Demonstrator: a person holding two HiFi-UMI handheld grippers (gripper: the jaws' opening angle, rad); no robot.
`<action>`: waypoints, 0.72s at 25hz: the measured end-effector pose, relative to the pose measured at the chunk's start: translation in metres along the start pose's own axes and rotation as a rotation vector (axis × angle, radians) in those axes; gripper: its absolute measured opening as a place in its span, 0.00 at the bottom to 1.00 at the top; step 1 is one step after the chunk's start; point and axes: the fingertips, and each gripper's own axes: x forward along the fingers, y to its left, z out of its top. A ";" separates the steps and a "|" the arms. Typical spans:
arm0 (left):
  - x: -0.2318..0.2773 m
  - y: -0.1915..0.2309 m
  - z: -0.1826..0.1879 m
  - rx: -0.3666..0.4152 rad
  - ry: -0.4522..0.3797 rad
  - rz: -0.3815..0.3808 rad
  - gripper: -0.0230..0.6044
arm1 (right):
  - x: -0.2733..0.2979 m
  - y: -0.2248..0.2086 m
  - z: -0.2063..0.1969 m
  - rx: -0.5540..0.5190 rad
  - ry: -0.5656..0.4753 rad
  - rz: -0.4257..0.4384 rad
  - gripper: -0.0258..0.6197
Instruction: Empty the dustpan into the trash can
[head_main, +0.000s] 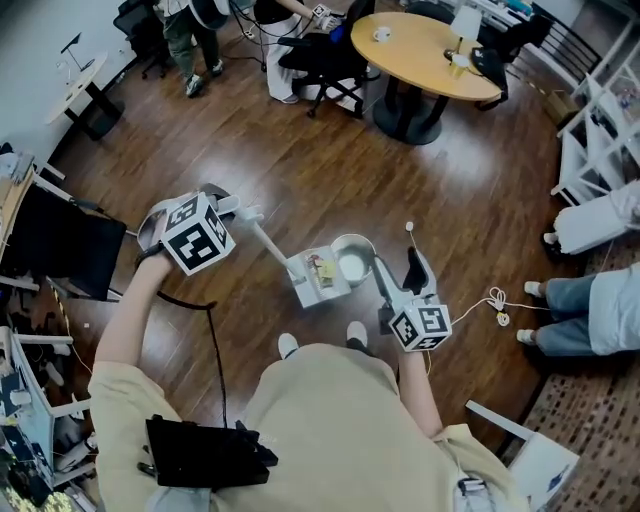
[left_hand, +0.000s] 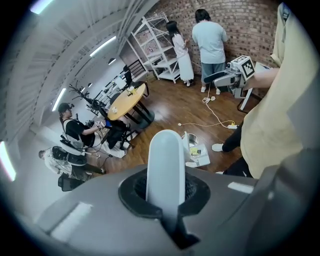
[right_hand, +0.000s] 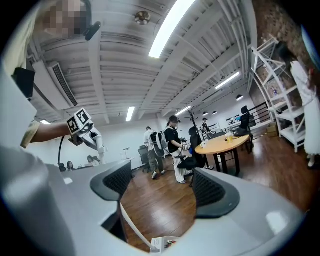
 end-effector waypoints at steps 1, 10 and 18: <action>0.006 0.001 0.007 0.009 -0.001 -0.006 0.04 | -0.002 -0.006 0.000 0.001 0.000 -0.013 0.63; 0.073 -0.002 0.057 0.060 0.029 -0.076 0.04 | -0.022 -0.046 -0.001 0.017 -0.001 -0.110 0.63; 0.117 0.012 0.098 0.059 0.071 -0.061 0.04 | -0.039 -0.081 0.002 0.031 -0.009 -0.173 0.63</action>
